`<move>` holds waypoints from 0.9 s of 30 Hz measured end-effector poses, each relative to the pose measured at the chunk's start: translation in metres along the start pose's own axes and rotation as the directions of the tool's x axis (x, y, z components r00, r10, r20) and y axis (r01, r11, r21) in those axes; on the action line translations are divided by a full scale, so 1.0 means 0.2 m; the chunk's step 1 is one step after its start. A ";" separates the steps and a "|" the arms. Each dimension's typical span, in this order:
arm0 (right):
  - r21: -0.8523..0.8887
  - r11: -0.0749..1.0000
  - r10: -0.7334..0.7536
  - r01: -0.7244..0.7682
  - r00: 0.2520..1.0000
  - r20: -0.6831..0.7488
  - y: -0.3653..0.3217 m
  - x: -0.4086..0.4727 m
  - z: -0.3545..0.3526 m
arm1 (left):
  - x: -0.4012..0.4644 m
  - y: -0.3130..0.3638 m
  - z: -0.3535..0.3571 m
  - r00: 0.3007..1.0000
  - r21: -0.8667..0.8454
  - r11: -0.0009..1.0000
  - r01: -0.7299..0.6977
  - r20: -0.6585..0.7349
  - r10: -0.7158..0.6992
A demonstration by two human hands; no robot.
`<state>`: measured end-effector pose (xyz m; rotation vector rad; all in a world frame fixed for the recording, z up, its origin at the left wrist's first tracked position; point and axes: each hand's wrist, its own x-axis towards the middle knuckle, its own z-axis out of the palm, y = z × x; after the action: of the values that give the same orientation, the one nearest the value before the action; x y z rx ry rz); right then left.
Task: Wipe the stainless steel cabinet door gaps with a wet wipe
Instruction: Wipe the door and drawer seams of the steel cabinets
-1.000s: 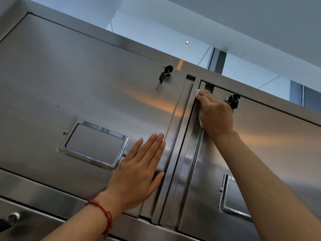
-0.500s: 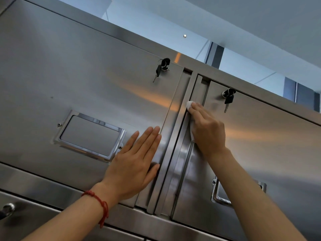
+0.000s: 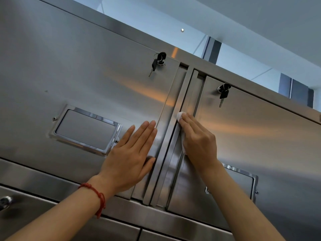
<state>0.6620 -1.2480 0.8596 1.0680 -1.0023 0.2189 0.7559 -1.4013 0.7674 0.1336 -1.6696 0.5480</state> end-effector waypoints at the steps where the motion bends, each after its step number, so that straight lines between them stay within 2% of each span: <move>1: 0.003 1.000 0.000 0.000 1.000 0.016 -0.01 -0.02 0.00 | 0.00 0.00 0.00 1.000 0.001 1.000 0.001 -0.002 -0.001; 18: 0.038 0.999 -0.032 0.028 0.995 0.099 -0.16 -0.24 -0.06 | 0.00 0.00 0.00 1.000 0.001 1.000 0.001 -0.004 -0.001; 27: 0.034 0.995 -0.101 0.097 0.987 0.124 -0.19 -0.30 -0.10 | 0.00 0.00 0.00 1.000 0.006 1.000 0.004 0.001 -0.004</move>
<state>0.6622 -1.2325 0.7877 1.1650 -1.0584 0.0856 0.7564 -1.4013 0.7672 0.1418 -1.6689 0.5496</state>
